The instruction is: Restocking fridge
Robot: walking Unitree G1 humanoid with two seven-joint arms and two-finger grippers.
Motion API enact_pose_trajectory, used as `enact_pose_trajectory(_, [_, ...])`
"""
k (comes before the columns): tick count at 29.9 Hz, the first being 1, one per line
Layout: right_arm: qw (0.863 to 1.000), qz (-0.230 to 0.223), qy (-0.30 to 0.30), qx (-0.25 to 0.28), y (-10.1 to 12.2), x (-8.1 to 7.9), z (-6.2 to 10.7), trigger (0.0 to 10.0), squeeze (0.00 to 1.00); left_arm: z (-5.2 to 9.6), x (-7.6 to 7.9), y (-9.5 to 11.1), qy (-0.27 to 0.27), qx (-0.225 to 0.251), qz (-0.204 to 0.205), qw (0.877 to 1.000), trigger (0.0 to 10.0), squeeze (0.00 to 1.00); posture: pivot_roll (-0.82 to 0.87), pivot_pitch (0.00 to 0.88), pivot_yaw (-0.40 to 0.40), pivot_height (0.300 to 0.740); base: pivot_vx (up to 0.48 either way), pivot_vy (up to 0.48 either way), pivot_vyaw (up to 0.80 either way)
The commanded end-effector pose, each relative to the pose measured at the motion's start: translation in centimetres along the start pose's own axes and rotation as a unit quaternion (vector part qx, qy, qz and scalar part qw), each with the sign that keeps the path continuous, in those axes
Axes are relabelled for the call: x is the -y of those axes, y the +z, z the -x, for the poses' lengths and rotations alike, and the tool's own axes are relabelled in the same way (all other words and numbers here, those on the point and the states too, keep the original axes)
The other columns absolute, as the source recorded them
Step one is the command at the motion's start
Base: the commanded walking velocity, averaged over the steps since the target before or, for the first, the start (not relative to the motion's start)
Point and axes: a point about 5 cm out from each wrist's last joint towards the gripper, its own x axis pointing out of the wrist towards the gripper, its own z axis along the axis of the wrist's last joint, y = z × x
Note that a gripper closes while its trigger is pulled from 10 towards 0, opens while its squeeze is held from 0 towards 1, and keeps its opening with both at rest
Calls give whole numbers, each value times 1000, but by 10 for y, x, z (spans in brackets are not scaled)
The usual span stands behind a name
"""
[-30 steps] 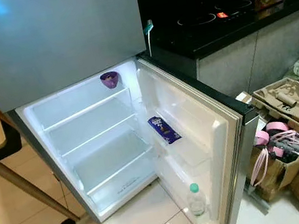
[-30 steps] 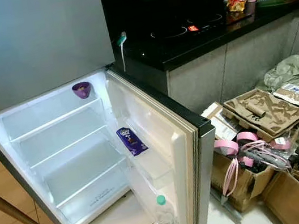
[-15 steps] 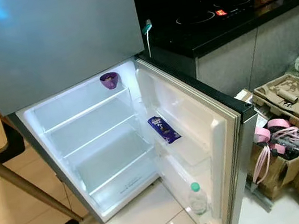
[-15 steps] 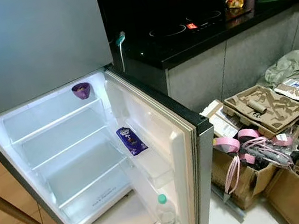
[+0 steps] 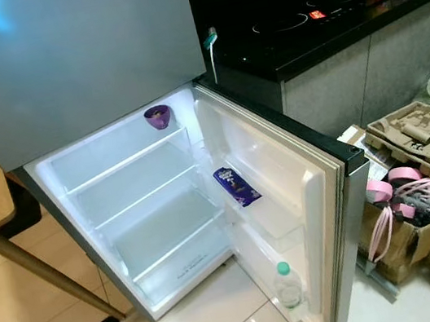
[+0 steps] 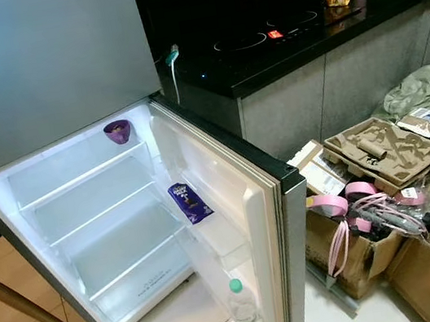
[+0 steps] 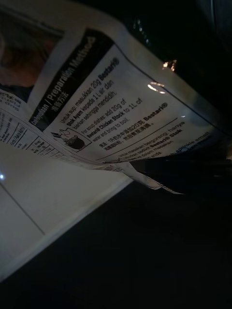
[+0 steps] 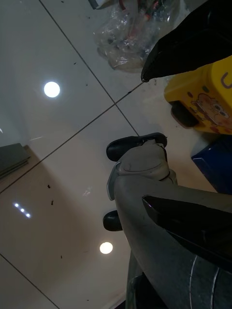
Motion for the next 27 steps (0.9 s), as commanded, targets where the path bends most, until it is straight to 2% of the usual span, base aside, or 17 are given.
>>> enact_pose_trajectory(1, [1000, -12, -1, 5, -1, -2, 0, 10000, 0, 1, -10, 7, 11, 6, -6, 1000, 10000, 0, -77, 0, 93, 740, 0, 0, 0])
enact_pose_trajectory(15, [1000, -17, 4, 5, -6, -4, 1, 10000, 0, 0, -6, 11, 6, 12, -8, 1000, 10000, 0, -100, 12, 87, 740, 0, 0, 0])
enact_pose_trajectory(20, [999, -24, -2, 21, 3, 4, 1, 10000, 0, -2, 0, 11, 8, 21, 24, 999, 10000, 0, -122, 28, 70, 740, 0, 0, 0])
enact_pose_trajectory(22, [999, -26, -4, 28, 7, 6, 1, 10000, 0, -2, 1, 11, 8, 21, 24, 999, 10000, 0, -127, 37, 59, 740, 0, 0, 0])
enact_pose_trajectory(27, [997, -45, 7, 56, 20, 5, 0, 10000, 0, -1, -3, 15, 21, 34, 55, 998, 10000, 0, -116, 42, 42, 740, 0, 0, 0])
